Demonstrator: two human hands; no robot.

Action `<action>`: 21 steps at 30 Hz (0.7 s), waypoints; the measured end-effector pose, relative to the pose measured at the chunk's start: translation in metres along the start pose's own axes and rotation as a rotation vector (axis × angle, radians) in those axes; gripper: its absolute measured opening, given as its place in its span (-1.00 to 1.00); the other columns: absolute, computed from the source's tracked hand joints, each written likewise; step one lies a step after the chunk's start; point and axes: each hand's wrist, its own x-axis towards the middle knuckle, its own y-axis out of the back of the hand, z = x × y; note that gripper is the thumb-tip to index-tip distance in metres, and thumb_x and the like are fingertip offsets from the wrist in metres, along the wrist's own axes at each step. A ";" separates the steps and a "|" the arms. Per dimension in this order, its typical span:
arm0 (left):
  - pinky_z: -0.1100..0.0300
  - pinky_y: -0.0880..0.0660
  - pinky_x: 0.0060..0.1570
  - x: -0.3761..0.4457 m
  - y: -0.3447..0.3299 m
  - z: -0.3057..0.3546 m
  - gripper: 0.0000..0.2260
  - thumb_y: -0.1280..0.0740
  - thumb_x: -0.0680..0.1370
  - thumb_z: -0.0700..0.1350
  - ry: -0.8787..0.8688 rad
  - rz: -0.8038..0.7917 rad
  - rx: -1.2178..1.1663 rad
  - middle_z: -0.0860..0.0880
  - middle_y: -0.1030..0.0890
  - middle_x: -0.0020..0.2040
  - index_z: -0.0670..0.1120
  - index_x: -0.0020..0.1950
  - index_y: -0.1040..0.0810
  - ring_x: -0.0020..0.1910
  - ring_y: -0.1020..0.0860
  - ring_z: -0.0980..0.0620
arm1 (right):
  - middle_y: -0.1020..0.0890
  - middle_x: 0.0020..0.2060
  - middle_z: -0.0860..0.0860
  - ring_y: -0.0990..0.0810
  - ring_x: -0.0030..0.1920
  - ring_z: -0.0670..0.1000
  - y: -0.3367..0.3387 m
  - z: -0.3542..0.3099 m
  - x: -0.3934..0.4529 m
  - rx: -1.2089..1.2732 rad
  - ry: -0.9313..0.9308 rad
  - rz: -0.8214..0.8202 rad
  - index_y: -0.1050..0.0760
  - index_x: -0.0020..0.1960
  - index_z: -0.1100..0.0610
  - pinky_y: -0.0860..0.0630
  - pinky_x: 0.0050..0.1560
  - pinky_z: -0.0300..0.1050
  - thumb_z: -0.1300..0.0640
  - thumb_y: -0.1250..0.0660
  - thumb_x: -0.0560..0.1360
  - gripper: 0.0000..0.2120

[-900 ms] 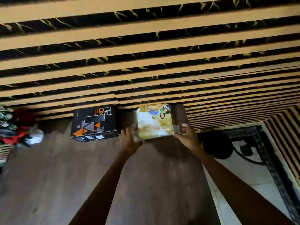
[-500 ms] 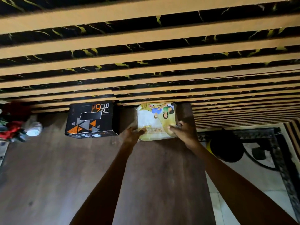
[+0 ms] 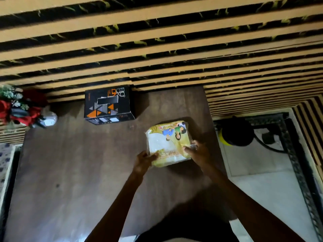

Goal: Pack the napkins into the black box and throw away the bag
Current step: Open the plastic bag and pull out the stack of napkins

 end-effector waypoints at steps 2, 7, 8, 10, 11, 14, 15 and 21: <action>0.27 -0.51 -0.41 -0.014 0.014 -0.025 -0.70 -0.54 0.40 -0.10 0.008 0.025 0.045 -0.06 -0.69 -0.18 -0.25 0.01 -0.61 -0.35 -0.63 0.14 | -0.61 -0.09 0.10 -0.58 -0.11 0.04 -0.011 0.014 -0.024 0.010 0.005 -0.014 -0.48 0.17 0.28 -0.51 -0.28 -0.32 0.22 -0.45 0.42 -0.64; 0.15 -0.57 -0.27 -0.034 0.037 -0.066 -0.64 -0.54 0.38 -0.03 0.003 0.034 0.210 -0.08 -0.68 -0.12 -0.24 0.00 -0.58 -0.16 -0.64 -0.04 | -0.59 -0.19 0.13 -0.53 -0.30 -0.08 -0.032 0.051 -0.051 -0.014 0.042 0.019 -0.51 0.04 0.28 -0.47 -0.20 -0.13 0.26 -0.47 0.40 -0.74; 0.10 -0.57 -0.19 -0.037 0.040 -0.069 -0.64 -0.54 0.38 -0.03 -0.019 0.033 0.245 -0.11 -0.67 -0.07 -0.23 0.02 -0.55 -0.08 -0.65 -0.09 | -0.61 -0.17 0.13 -0.55 -0.27 -0.07 -0.035 0.052 -0.056 -0.043 0.053 0.030 -0.52 0.06 0.27 -0.49 -0.20 -0.14 0.24 -0.47 0.39 -0.72; 0.09 -0.52 -0.09 -0.042 0.040 -0.067 -0.57 -0.55 0.36 -0.07 -0.141 0.069 0.363 -0.13 -0.57 0.04 -0.18 0.10 -0.46 0.02 -0.56 -0.09 | -0.65 -0.06 0.18 -0.59 -0.16 0.02 -0.038 0.059 -0.056 -0.080 0.061 0.040 -0.51 0.13 0.27 -0.56 -0.13 -0.05 0.17 -0.49 0.39 -0.63; 0.09 -0.49 -0.01 -0.043 0.041 -0.066 -0.48 -0.54 0.35 -0.06 -0.257 0.130 0.515 -0.12 -0.50 0.12 -0.14 0.20 -0.42 0.08 -0.48 -0.07 | -0.65 0.01 0.20 -0.60 -0.10 0.05 -0.040 0.057 -0.059 -0.076 0.069 0.037 -0.48 0.17 0.24 -0.58 -0.08 0.00 0.11 -0.49 0.38 -0.57; -0.04 -0.38 0.28 -0.042 0.042 -0.055 -0.34 -0.42 0.39 0.03 -0.666 0.163 1.122 -0.13 -0.34 0.40 0.06 0.45 -0.28 0.32 -0.34 -0.13 | -0.59 0.15 0.14 -0.56 0.10 0.10 -0.041 0.050 -0.069 -0.370 0.271 0.206 -0.43 0.24 0.11 -0.52 0.15 0.10 -0.07 -0.47 0.31 -0.43; -0.06 -0.33 0.33 -0.039 0.041 -0.051 -0.38 -0.37 0.45 0.00 -0.744 0.090 1.271 -0.12 -0.31 0.45 0.11 0.48 -0.25 0.38 -0.32 -0.16 | -0.60 0.11 0.12 -0.56 0.10 0.11 -0.044 0.048 -0.071 -0.537 0.413 0.280 -0.48 0.20 0.12 -0.52 0.16 0.09 -0.06 -0.50 0.29 -0.45; -0.06 -0.30 0.35 -0.031 0.042 -0.046 -0.43 -0.33 0.52 -0.05 -0.699 -0.093 1.439 -0.01 -0.18 0.55 0.22 0.49 -0.22 0.51 -0.19 -0.10 | -0.63 0.10 0.10 -0.53 0.18 0.23 -0.084 0.033 -0.087 -0.824 0.412 0.123 -0.52 0.18 0.13 -0.39 0.23 0.21 -0.08 -0.35 0.39 -0.56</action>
